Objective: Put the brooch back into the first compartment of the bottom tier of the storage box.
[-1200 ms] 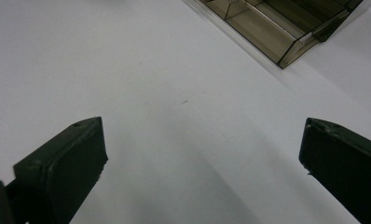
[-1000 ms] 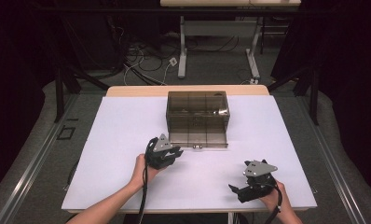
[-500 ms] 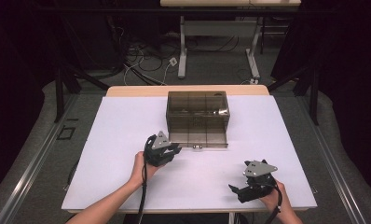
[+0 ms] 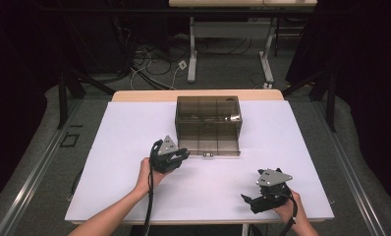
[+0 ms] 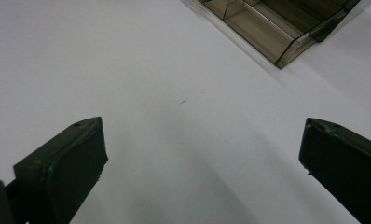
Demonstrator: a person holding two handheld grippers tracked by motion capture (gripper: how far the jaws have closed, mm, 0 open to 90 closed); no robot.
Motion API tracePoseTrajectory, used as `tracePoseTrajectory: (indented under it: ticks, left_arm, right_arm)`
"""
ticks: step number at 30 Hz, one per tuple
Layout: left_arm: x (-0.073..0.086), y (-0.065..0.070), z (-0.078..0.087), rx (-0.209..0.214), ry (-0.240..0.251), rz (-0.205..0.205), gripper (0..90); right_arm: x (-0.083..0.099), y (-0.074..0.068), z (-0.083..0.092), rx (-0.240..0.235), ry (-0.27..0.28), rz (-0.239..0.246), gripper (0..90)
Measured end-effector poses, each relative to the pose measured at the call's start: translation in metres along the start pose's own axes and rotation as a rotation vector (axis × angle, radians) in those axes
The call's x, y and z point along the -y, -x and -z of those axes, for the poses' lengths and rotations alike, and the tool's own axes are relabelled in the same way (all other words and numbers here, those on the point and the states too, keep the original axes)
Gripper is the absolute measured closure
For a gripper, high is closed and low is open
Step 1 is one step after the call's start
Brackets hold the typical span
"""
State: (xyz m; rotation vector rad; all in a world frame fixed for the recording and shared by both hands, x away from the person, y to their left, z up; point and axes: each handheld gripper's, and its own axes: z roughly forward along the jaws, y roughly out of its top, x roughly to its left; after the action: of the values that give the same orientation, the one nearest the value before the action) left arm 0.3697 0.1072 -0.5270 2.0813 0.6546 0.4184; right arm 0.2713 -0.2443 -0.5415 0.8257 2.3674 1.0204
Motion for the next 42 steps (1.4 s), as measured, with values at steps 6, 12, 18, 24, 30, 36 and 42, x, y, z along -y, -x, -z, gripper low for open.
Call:
tracePoseTrajectory:
  ticks: [6,12,18,24,30,36,42]
  left_arm:
    - [-0.002,-0.003,0.0,0.001,-0.006,0.006,77.1]
    - [-0.001,-0.009,0.001,0.002,-0.023,0.023,77.1]
    - [-0.006,-0.011,-0.004,-0.003,-0.022,0.011,77.1]
    - [-0.011,-0.009,-0.01,-0.001,-0.023,-0.007,77.1]
    - [-0.013,-0.011,-0.016,-0.008,-0.015,0.0,77.1]
    - [-0.013,-0.017,-0.02,-0.019,-0.018,0.007,77.1]
    - [-0.012,-0.021,-0.023,-0.018,-0.016,0.027,77.0]
  right_arm:
    - [0.0,0.0,0.0,0.001,-0.002,-0.005,0.0]
    - [0.001,0.0,0.0,-0.008,-0.007,-0.014,0.0]
    - [0.001,0.0,0.001,-0.01,-0.006,-0.013,0.0]
    - [0.001,0.001,0.002,-0.014,-0.013,-0.012,0.0]
    - [0.002,0.001,0.002,-0.015,-0.013,-0.018,0.0]
    - [0.001,0.001,0.002,-0.012,-0.011,-0.013,0.0]
    - [0.001,0.001,0.001,-0.011,-0.015,-0.007,0.0]
